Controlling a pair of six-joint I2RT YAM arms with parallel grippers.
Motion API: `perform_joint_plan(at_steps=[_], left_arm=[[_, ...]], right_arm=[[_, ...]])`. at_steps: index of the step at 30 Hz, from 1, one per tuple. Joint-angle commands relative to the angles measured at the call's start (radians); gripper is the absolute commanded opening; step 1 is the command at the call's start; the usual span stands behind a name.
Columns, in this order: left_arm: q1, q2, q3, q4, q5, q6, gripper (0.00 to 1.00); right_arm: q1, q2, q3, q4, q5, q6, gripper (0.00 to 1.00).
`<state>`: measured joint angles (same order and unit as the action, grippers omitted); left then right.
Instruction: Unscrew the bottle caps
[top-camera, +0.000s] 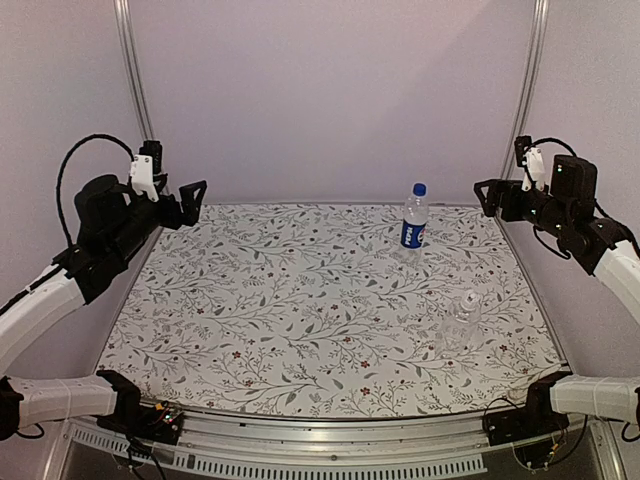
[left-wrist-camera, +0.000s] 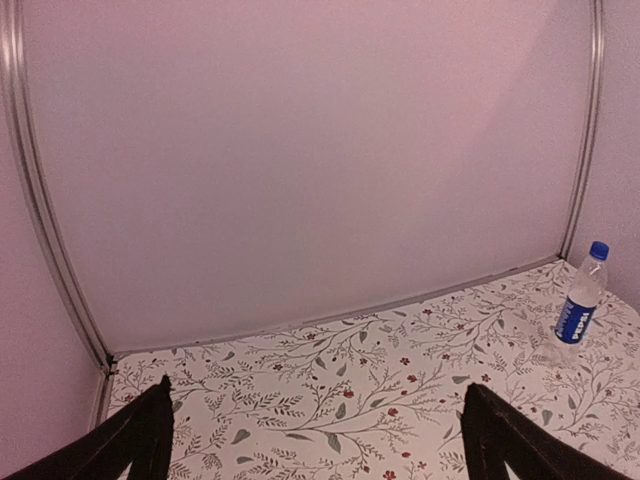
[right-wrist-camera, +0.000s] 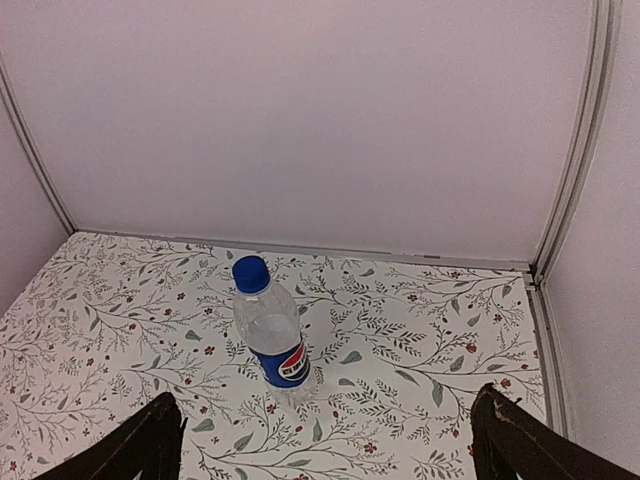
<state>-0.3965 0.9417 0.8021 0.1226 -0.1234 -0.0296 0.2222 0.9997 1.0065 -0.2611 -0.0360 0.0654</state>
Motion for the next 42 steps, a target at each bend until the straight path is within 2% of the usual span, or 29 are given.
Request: perform_joint_plan(at_steps=[1, 11, 18, 24, 37, 42], left_arm=[[-0.006, -0.017, -0.016, 0.029, 0.001, 0.012, 1.0], [-0.007, -0.016, -0.017, 0.029, 0.008, 0.014, 1.0], [-0.006, -0.008, -0.015, 0.027, 0.016, 0.013, 1.0], [-0.006, -0.002, -0.013, 0.025, 0.027, 0.012, 1.0], [-0.007, -0.004, -0.011, 0.023, 0.037, 0.008, 1.0], [-0.006, -0.007, -0.012, 0.023, 0.035, 0.007, 1.0]], right_arm=[[-0.006, -0.007, -0.01, 0.012, 0.003, -0.009, 0.99], [-0.005, 0.014, 0.038, -0.047, 0.047, 0.003, 0.99], [-0.004, 0.083, 0.139, -0.143, 0.061, 0.012, 0.99], [0.013, 0.224, 0.248, -0.145, -0.017, 0.019, 0.99], [0.127, 0.587, 0.552, -0.183, 0.023, -0.016, 0.99], [0.133, 0.717, 0.641, -0.224, 0.013, -0.023, 0.92]])
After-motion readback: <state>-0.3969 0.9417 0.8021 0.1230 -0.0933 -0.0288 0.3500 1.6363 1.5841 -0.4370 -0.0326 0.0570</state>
